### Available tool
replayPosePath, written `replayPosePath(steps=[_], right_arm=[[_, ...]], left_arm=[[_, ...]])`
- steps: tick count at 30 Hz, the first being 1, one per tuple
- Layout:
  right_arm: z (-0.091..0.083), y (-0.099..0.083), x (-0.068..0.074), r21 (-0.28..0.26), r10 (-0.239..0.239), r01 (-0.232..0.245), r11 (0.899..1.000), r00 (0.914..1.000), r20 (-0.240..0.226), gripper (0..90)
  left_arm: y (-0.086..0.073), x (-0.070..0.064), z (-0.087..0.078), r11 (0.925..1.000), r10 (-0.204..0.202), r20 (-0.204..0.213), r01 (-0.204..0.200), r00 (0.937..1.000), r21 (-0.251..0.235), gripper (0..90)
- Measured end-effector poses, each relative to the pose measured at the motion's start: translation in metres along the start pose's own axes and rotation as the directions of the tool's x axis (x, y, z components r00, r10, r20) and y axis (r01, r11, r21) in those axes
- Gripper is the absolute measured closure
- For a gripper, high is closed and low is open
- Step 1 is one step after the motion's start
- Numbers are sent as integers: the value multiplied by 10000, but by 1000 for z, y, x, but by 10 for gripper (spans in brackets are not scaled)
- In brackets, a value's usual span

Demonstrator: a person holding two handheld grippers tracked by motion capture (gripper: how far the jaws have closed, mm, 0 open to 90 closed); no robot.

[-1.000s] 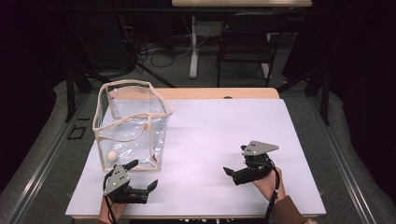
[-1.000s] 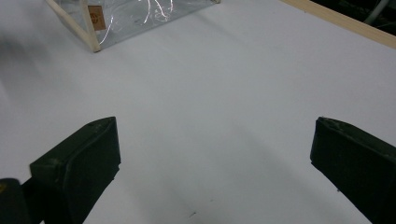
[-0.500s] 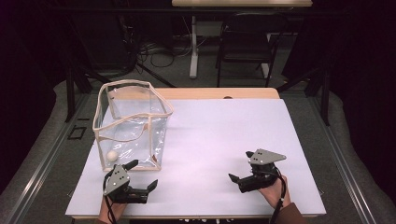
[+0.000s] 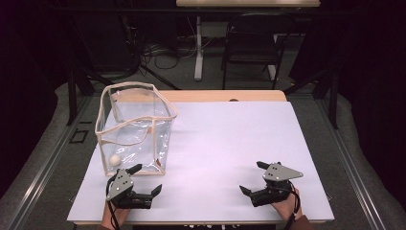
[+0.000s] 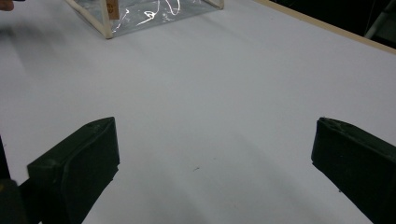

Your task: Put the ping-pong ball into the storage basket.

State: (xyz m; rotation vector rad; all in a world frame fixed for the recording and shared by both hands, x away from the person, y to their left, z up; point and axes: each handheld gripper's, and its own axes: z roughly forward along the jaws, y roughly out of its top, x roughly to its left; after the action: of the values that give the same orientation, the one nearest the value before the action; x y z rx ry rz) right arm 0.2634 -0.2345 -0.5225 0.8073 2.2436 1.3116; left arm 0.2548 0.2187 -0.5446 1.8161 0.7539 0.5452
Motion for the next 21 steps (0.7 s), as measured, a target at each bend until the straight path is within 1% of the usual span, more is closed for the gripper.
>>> replayPosePath(steps=[6,10,14,17,20,21], right_arm=[[-8,-7,0,-392,-145,152,9991,9997,178,2],[-12,-10,0,-575,-128,147,9982,9994,334,1],[-15,-15,0,-603,-48,71,9982,9992,395,0],[-16,-18,0,-595,-103,129,9981,9990,440,0],[-18,-20,1,-730,-98,136,9972,9986,512,0],[-20,-21,1,-646,-105,140,9978,9985,533,0]], left_arm=[[0,0,0,10000,8,4,-8,10000,-9,2],[0,0,0,10000,14,7,-14,10000,-4,2],[0,0,0,10000,17,8,-17,10000,-8,2],[0,0,0,10000,24,-2,-24,10000,-3,2],[0,-1,-1,10000,23,0,-23,10000,7,2],[0,-1,-1,10000,31,1,-31,10000,1,2]])
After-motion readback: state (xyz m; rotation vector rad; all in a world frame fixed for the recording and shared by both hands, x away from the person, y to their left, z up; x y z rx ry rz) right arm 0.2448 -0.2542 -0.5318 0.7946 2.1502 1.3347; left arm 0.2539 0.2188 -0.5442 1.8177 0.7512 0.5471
